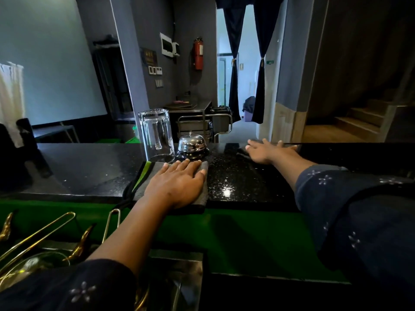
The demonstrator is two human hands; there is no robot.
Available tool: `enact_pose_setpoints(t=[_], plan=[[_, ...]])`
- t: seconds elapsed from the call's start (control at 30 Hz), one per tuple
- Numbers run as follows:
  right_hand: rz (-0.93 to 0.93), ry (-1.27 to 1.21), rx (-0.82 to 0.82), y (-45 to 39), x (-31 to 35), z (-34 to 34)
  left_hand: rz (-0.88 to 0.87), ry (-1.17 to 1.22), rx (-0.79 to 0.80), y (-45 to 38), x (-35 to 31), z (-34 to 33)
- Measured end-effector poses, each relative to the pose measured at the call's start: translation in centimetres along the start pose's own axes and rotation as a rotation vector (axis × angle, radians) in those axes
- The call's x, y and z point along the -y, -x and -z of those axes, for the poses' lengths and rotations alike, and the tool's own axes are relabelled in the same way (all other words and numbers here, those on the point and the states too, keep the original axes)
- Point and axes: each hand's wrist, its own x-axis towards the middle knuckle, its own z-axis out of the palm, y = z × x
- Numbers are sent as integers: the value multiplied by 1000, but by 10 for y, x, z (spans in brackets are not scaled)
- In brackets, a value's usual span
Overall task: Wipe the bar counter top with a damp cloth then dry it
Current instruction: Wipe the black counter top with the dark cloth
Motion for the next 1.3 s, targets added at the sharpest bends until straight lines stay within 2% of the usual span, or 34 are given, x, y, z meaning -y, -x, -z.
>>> enact_pose_setpoints(t=[0.07, 0.23, 0.33, 0.43, 0.53, 0.6, 0.67, 0.73, 0.83, 0.93, 1.03, 1.17, 1.3], plan=[[30, 5, -14, 22, 7, -4, 10, -8, 6, -3, 1, 0], [296, 9, 14, 86, 36, -24, 8, -44, 14, -5, 0, 1], [384, 25, 13, 116, 11, -29, 0, -46, 31, -2, 1, 3], [307, 38, -26, 124, -51, -24, -8, -52, 33, 0, 2, 3], [72, -10, -17, 111, -117, -13, -10, -51, 33, -2, 0, 2], [-47, -21, -5, 103, -137, -6, -4, -48, 22, -3, -1, 2], [-99, -11, -26, 101, -128, -5, -7, -51, 1, -3, -1, 1], [-56, -14, -39, 107, -99, -8, 1, -55, 5, -3, -3, 2], [141, 3, -38, 123, -46, -20, 31, -79, 32, -3, -9, 8], [270, 19, -5, 138, -25, -23, -2, -241, -76, -2, -24, 15], [309, -14, -8, 147, -49, -24, -101, -245, -192, 6, -60, 18], [225, -31, -80, 147, -116, -21, -180, -50, -142, 23, -113, -5], [15, -56, -84, 141, -191, -5, -205, 2, -80, 30, -141, -20]])
